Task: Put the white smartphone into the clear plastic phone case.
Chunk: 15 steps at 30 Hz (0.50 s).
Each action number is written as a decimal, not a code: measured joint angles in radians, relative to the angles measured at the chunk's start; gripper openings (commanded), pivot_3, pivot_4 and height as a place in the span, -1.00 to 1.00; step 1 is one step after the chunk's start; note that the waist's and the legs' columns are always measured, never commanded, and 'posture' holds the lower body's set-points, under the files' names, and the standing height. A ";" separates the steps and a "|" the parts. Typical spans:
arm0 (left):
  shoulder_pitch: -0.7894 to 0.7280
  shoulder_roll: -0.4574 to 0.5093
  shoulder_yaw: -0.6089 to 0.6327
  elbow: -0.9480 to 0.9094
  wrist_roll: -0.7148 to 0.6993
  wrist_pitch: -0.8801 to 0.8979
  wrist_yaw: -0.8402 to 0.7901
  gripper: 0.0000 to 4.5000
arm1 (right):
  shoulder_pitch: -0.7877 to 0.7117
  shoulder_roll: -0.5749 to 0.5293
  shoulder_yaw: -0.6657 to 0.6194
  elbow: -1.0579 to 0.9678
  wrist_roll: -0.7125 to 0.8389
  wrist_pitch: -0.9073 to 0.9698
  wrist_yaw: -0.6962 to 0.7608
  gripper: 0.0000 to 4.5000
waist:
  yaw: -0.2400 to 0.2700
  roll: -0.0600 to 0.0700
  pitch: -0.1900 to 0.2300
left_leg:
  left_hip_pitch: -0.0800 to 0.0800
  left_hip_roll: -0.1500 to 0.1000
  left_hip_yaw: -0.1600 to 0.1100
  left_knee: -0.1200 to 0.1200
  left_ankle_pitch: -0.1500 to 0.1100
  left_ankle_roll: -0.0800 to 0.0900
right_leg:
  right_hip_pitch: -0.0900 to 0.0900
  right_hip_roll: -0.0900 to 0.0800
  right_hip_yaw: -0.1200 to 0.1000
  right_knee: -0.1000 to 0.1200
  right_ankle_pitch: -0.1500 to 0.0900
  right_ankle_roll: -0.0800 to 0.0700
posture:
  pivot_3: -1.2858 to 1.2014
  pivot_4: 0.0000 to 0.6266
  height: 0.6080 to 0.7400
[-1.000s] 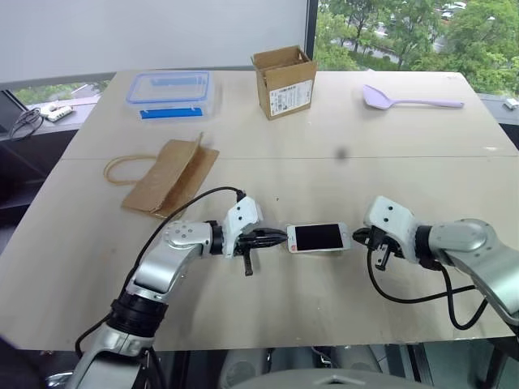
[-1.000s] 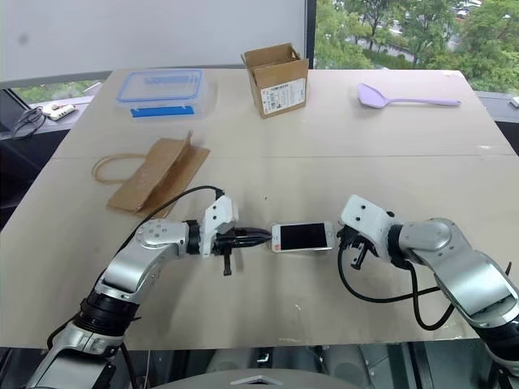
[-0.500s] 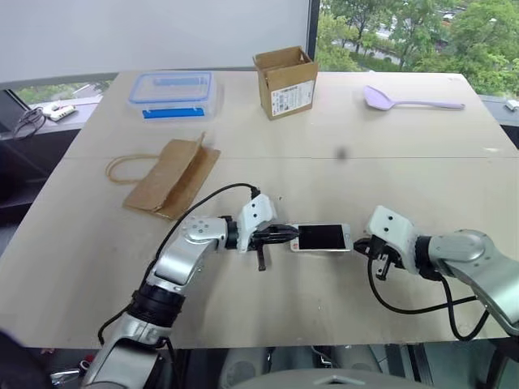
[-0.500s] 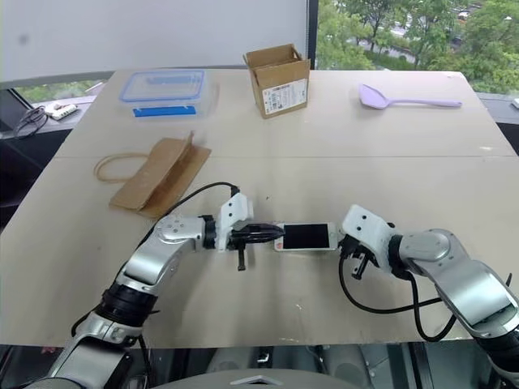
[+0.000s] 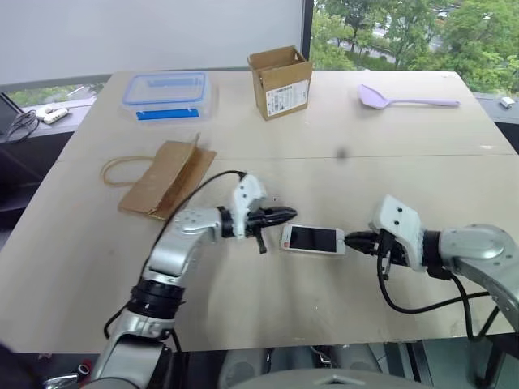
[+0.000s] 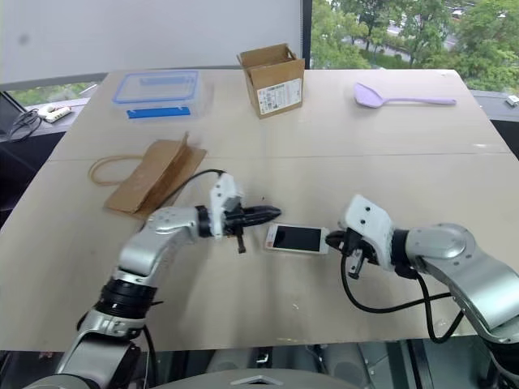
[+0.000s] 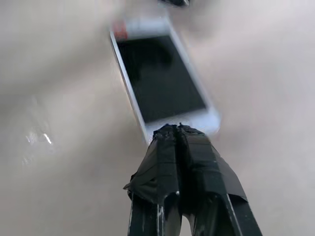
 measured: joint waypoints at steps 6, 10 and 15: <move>0.106 0.115 0.037 -0.097 -0.039 0.055 -0.050 -0.95 | -0.095 0.025 0.166 0.080 -0.056 -0.040 -0.024 -1.00 | 0.003 0.000 0.000 | -0.001 -0.001 0.000 0.000 0.000 0.000 | 0.000 -0.002 0.000 0.000 0.000 0.000 | 0.03 -0.52 1.00; 0.124 0.123 0.025 -0.119 -0.041 0.059 -0.047 -0.95 | -0.147 0.099 0.248 0.154 -0.102 -0.095 -0.037 -1.00 | 0.002 0.000 0.001 | 0.000 -0.001 0.002 0.000 0.000 0.000 | 0.000 -0.002 0.001 -0.001 0.000 0.000 | 0.03 -0.52 1.00; 0.196 0.122 0.001 -0.117 -0.012 0.006 -0.041 -0.95 | -0.216 0.186 0.357 0.305 -0.162 -0.189 -0.013 -1.00 | -0.007 0.000 0.001 | 0.000 0.000 0.003 0.000 0.000 0.000 | -0.002 -0.002 0.002 0.000 0.000 0.000 | 0.03 -0.52 1.00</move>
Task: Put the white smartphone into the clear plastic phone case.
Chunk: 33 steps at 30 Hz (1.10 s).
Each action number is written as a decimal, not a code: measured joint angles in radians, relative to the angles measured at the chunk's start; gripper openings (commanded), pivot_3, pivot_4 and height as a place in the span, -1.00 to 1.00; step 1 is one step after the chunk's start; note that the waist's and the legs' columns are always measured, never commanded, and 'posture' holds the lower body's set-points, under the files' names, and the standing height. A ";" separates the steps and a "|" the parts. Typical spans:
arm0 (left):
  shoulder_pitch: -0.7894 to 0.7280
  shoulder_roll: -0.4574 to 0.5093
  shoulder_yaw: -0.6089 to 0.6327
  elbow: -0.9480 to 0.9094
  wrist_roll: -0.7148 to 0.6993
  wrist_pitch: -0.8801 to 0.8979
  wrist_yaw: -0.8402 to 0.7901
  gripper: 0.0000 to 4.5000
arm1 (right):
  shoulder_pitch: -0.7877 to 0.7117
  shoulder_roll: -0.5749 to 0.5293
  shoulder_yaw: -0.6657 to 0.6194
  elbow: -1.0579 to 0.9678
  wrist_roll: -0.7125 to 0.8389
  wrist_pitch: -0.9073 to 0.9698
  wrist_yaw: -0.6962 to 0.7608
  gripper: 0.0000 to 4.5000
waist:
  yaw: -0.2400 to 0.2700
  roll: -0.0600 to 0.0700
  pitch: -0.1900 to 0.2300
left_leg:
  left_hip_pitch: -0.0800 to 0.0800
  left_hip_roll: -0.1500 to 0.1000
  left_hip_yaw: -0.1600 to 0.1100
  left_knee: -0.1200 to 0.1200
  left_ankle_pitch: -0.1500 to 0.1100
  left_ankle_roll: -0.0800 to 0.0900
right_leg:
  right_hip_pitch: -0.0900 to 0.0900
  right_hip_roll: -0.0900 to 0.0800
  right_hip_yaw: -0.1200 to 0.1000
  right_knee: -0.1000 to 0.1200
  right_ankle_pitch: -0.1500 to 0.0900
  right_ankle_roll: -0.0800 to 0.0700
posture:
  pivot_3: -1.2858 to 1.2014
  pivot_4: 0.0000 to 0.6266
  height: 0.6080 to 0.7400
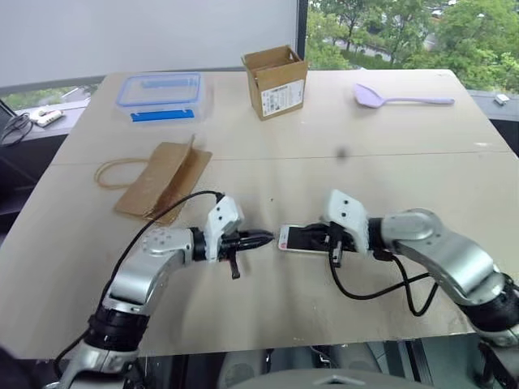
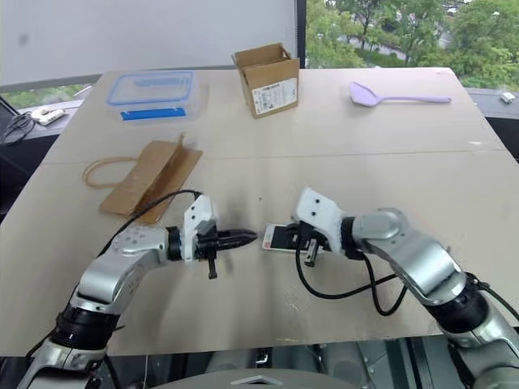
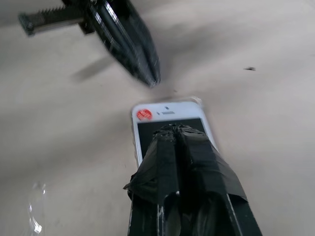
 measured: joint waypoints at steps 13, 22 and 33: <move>0.011 -0.001 -0.014 0.029 0.037 -0.055 0.016 -0.95 | -0.168 0.065 0.179 0.313 -0.154 -0.243 0.218 -1.00 | -0.001 0.000 0.000 | 0.001 0.000 0.002 0.000 0.000 0.000 | 0.000 -0.001 0.000 0.001 0.000 0.000 | 0.03 -0.52 1.00; 0.054 0.000 -0.013 -0.003 0.035 -0.055 0.038 -0.95 | -0.206 0.067 0.220 0.375 -0.295 -0.383 0.280 -1.00 | 0.002 0.000 -0.004 | 0.004 0.000 0.002 0.000 0.000 0.000 | 0.002 -0.002 0.001 0.001 0.000 0.000 | 0.03 -0.52 1.00; 0.079 0.002 -0.015 -0.074 -0.003 -0.026 0.043 -0.95 | -0.174 0.134 0.148 0.434 -0.294 -0.387 0.307 -1.00 | 0.002 0.000 -0.006 | 0.005 0.000 0.001 0.000 0.000 0.000 | 0.003 -0.004 0.000 0.001 0.000 -0.001 | 0.03 -0.52 1.00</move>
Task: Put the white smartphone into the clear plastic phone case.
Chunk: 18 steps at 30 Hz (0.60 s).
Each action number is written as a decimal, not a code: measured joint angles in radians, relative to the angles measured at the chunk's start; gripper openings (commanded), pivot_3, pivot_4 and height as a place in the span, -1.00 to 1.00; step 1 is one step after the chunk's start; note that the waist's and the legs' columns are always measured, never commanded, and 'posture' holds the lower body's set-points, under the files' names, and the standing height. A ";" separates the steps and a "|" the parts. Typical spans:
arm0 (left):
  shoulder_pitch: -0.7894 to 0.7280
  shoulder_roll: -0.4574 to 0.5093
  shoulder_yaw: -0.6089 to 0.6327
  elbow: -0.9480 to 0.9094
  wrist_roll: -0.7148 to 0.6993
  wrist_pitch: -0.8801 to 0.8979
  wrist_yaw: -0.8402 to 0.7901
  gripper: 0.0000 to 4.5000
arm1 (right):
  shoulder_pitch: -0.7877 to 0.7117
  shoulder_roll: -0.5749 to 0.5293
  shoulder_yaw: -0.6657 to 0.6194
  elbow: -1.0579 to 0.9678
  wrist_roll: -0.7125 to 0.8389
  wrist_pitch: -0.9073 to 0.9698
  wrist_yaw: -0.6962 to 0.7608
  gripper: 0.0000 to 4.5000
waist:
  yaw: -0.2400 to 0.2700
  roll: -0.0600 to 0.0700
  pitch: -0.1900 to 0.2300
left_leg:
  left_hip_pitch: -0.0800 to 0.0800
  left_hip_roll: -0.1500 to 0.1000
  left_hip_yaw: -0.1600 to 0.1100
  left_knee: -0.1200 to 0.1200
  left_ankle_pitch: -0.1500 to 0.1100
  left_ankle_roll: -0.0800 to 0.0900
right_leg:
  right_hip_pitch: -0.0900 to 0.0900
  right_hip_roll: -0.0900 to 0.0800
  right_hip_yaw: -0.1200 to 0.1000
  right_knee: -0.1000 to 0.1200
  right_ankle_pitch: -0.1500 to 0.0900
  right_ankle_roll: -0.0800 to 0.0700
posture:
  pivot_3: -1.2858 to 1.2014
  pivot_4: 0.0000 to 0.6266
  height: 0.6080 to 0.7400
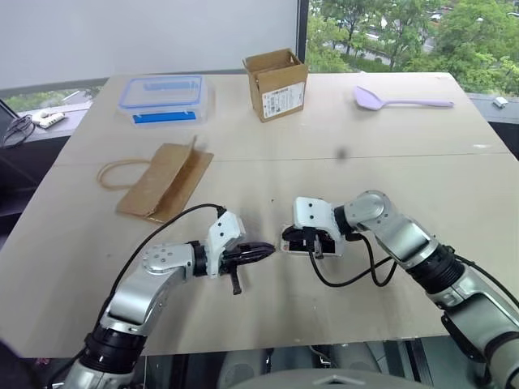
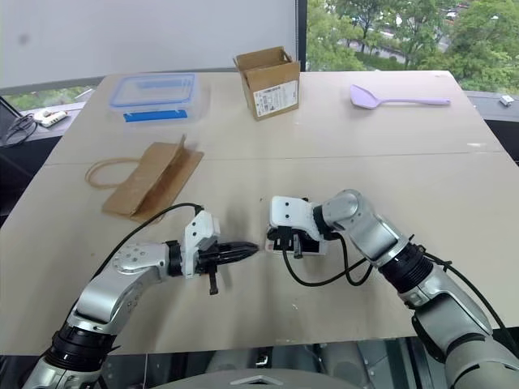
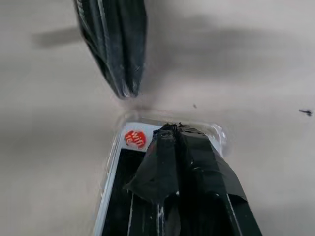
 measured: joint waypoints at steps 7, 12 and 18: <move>-0.041 -0.009 -0.036 0.028 0.021 -0.015 -0.001 -0.95 | 0.015 -0.027 -0.006 -0.035 -0.012 0.004 0.013 -1.00 | 0.006 0.000 0.000 | -0.001 -0.001 0.000 0.000 0.000 0.000 | 0.000 -0.002 -0.001 -0.001 0.000 0.000 | 0.03 -0.52 1.00; -0.043 -0.009 -0.033 0.067 0.022 -0.024 -0.001 -0.95 | 0.044 -0.031 -0.028 -0.080 0.003 0.066 0.009 -1.00 | 0.006 0.000 0.000 | -0.002 -0.002 -0.001 0.000 0.000 0.000 | 0.000 -0.002 -0.001 -0.001 0.000 0.000 | 0.03 -0.52 1.00; -0.071 0.002 -0.022 0.124 0.026 -0.047 -0.014 -0.95 | 0.080 -0.003 -0.083 -0.110 0.029 0.115 -0.047 -1.00 | 0.003 0.000 0.001 | -0.003 -0.002 -0.001 0.000 0.000 0.000 | -0.001 -0.002 -0.001 0.000 0.000 0.000 | 0.03 -0.52 1.00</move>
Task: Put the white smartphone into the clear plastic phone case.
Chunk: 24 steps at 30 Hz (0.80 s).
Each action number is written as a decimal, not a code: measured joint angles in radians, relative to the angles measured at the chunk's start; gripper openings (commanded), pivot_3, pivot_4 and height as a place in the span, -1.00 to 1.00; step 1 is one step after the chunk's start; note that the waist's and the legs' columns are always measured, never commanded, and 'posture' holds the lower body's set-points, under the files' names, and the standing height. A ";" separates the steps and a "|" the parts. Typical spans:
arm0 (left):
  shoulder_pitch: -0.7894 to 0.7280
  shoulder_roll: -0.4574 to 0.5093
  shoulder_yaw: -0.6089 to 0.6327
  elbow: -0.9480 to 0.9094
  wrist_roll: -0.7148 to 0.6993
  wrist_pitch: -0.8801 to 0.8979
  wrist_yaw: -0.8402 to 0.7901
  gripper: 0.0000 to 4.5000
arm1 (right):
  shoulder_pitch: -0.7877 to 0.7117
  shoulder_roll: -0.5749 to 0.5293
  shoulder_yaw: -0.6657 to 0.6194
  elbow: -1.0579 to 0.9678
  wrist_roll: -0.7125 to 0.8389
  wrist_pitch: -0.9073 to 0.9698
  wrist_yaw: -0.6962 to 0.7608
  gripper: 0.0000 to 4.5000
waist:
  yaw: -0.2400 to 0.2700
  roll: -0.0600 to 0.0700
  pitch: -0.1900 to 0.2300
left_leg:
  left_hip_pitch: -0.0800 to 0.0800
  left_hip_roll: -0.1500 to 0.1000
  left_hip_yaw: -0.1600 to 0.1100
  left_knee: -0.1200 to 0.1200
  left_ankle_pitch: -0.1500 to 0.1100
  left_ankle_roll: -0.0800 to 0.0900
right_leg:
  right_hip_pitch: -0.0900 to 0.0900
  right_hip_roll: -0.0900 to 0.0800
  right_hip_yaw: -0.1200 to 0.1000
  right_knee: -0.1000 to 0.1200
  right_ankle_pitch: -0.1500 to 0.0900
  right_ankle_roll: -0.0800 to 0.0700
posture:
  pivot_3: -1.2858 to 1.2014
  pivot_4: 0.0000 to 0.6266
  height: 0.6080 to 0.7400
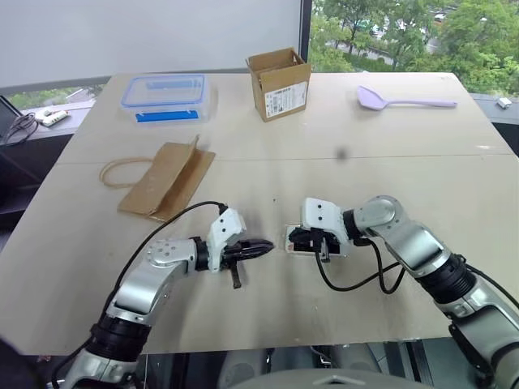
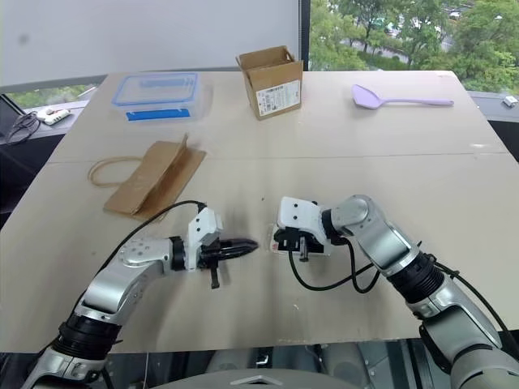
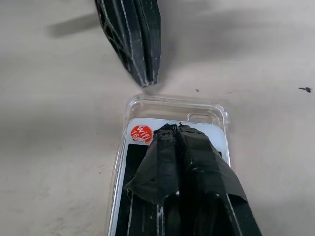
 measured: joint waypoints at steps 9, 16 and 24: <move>-0.063 -0.020 -0.015 0.057 0.046 -0.041 0.006 -0.95 | 0.144 -0.226 -0.281 -0.350 0.112 0.229 -0.061 -1.00 | 0.022 0.000 0.001 | -0.014 -0.002 -0.004 0.001 0.000 0.000 | -0.010 -0.002 -0.004 -0.001 0.000 0.000 | 0.03 -0.52 1.00; -0.103 -0.052 -0.048 0.087 0.072 -0.054 -0.002 -0.95 | 0.407 -0.369 -0.397 -0.474 0.106 0.301 -0.122 -1.00 | 0.019 0.001 0.001 | -0.014 -0.004 -0.005 0.002 0.000 0.000 | -0.010 -0.001 -0.005 0.000 0.000 0.001 | 0.03 -0.52 1.00; -0.126 -0.073 -0.066 0.111 0.084 -0.070 -0.024 -0.95 | 0.427 -0.330 -0.330 -0.496 0.099 0.305 -0.206 -1.00 | 0.019 0.001 0.001 | -0.014 -0.003 -0.006 0.003 0.000 0.000 | -0.010 0.006 -0.004 0.000 0.000 0.001 | 0.03 -0.52 1.00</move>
